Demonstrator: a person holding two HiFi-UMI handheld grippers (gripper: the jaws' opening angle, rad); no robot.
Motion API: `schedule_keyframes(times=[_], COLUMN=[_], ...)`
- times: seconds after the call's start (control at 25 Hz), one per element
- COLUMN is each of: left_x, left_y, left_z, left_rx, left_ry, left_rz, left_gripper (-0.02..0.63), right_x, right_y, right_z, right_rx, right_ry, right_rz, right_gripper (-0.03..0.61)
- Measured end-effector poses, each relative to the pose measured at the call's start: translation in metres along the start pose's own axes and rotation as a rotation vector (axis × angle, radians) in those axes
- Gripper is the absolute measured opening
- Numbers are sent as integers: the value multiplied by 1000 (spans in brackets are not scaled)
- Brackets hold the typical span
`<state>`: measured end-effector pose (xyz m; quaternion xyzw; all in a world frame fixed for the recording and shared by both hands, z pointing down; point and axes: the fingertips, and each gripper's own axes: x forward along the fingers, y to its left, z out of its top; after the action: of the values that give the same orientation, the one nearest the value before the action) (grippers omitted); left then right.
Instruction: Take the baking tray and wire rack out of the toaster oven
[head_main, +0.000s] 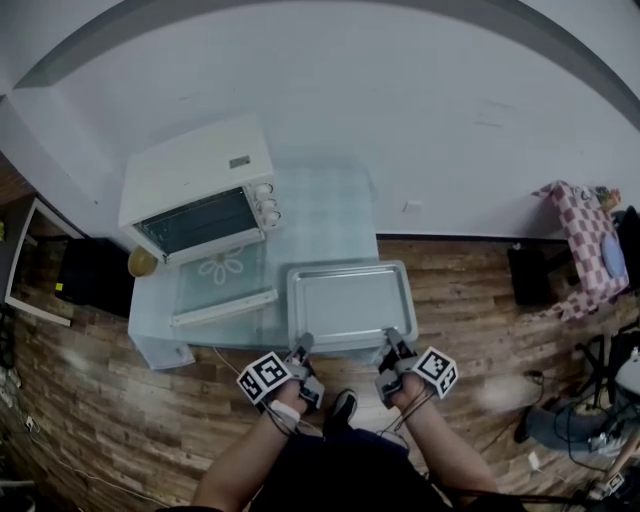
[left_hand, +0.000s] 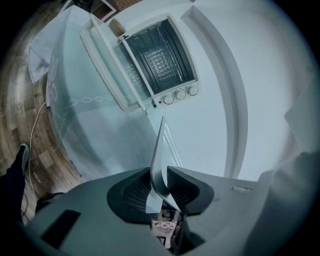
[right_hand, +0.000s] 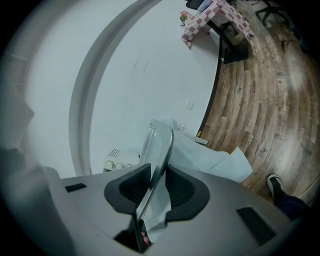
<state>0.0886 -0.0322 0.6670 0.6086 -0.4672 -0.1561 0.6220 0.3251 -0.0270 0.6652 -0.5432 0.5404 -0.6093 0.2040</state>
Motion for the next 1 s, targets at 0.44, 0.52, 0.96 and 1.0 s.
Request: schedule_keyframes(times=[0.44, 0.52, 0.96, 1.0], left_x=[-6, -6, 1, 2], left_y=[47, 54, 82, 82], left_z=[-12, -13, -20, -19], left_rx=[53, 52, 61, 75], left_ry=[26, 39, 115, 120], left_rz=[126, 143, 192, 194], left_gripper=[112, 114, 109, 109], right_x=[15, 17, 28, 30], right_y=[-36, -39, -62, -62], right_z=[-26, -28, -41, -41], right_rx=[-30, -39, -121, -131], right_ry=[98, 104, 162, 163], right_rz=[-42, -57, -123, -125], right_gripper=[107, 109, 147, 158])
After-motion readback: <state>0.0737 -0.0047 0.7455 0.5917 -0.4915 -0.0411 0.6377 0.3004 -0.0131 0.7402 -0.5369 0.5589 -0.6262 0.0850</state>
